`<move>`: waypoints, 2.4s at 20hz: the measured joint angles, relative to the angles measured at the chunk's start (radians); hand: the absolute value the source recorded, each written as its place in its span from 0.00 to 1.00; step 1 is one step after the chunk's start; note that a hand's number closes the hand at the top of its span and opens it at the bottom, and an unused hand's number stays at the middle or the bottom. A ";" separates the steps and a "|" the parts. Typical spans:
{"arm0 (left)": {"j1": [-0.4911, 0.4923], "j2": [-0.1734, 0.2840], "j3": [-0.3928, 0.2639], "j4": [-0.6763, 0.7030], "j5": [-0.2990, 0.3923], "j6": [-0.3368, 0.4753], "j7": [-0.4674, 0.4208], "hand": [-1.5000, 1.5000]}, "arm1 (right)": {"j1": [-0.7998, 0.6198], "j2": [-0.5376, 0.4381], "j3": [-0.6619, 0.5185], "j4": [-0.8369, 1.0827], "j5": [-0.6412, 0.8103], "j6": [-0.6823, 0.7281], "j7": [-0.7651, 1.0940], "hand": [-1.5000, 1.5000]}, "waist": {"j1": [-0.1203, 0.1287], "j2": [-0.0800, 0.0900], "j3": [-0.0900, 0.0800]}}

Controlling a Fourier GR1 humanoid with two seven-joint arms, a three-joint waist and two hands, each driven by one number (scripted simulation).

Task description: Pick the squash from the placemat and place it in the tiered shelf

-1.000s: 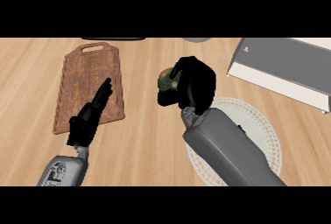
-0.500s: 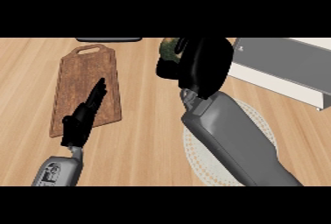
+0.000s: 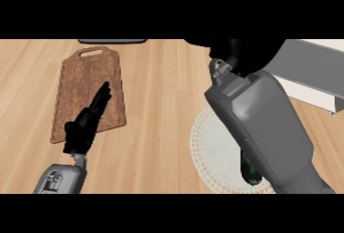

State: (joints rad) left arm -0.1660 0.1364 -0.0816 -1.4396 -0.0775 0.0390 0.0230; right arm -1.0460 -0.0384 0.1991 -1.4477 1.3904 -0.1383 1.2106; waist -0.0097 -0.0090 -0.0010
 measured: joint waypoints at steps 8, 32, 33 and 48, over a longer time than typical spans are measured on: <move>-0.019 0.000 0.006 0.018 -0.006 -0.006 -0.002 0.50 | -0.069 -0.046 -0.157 -0.015 0.064 0.107 -0.056 1.00 | 0.002 0.004 0.000; -0.008 -0.028 0.005 -0.003 -0.033 -0.011 -0.008 0.50 | -0.114 -0.275 -0.339 0.283 0.149 0.059 -0.289 1.00 | 0.021 0.012 0.001; -0.011 -0.033 0.003 0.002 -0.036 -0.008 -0.011 0.50 | -0.115 -0.282 -0.346 0.320 0.146 0.022 -0.306 1.00 | 0.023 0.013 0.001; -0.016 -0.025 0.024 0.002 -0.031 -0.033 -0.007 0.50 | -0.052 -0.345 -0.506 0.457 -0.095 -0.417 -0.516 1.00 | 0.022 0.013 0.001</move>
State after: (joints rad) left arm -0.1822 0.1117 -0.0576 -1.4374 -0.1088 0.0057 0.0156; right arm -1.0984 -0.3835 -0.3067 -0.9908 1.2958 -0.5552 0.6944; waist 0.0120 0.0037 0.0004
